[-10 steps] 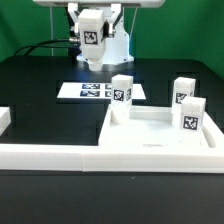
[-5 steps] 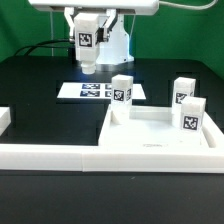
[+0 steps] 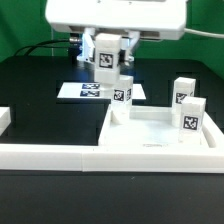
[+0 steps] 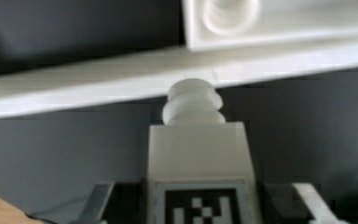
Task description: Assemble square table
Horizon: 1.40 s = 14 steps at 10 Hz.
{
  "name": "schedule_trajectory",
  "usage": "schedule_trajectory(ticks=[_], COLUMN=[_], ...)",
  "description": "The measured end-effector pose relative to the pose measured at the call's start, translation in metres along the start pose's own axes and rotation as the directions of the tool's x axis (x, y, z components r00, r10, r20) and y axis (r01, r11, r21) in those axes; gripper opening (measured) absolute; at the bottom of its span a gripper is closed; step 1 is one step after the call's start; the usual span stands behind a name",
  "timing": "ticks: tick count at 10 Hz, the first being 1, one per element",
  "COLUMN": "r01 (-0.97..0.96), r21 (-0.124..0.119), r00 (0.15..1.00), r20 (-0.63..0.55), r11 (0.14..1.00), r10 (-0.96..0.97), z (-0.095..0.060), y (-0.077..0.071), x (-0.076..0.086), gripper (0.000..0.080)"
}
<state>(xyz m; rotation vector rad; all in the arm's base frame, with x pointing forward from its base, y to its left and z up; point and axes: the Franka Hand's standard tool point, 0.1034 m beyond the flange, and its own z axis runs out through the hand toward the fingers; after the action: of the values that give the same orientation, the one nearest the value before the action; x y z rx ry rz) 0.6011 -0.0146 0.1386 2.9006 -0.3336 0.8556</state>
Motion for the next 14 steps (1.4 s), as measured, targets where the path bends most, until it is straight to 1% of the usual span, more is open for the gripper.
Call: schedule_trajectory(ticks=[4, 5, 6, 7, 8, 9, 10, 11, 12, 13, 14], r01=[0.001, 0.011, 0.064, 0.075, 0.128, 0.171, 0.162, 0.165, 0.165, 0.167, 0.169], r21=[-0.001, -0.004, -0.021, -0.006, 0.036, 0.082, 0.119, 0.158, 0.178, 0.183, 0.180], r00=[1.000, 1.000, 0.997, 0.996, 0.992, 0.985, 0.987, 0.986, 0.986, 0.986, 0.985], r20=[0.001, -0.003, -0.044, -0.040, -0.022, -0.005, -0.010, -0.021, -0.021, -0.012, -0.013], r11=[1.000, 1.000, 0.998, 0.997, 0.991, 0.982, 0.980, 0.974, 0.970, 0.969, 0.969], r10=[-0.001, -0.011, -0.064, -0.075, -0.128, -0.171, -0.162, -0.164, -0.164, -0.167, -0.170], z=[0.001, 0.001, -0.003, 0.001, 0.004, 0.000, -0.002, -0.001, -0.001, -0.002, -0.001], y=[0.000, 0.003, 0.024, 0.030, 0.026, 0.023, 0.015, -0.010, -0.030, -0.038, -0.036], x=[-0.001, -0.001, -0.005, -0.014, -0.013, -0.009, -0.007, -0.010, -0.010, -0.007, -0.008], gripper=[0.0288, 0.0288, 0.0288, 0.0288, 0.0288, 0.0288, 0.0288, 0.0288, 0.0288, 0.0288, 0.0288])
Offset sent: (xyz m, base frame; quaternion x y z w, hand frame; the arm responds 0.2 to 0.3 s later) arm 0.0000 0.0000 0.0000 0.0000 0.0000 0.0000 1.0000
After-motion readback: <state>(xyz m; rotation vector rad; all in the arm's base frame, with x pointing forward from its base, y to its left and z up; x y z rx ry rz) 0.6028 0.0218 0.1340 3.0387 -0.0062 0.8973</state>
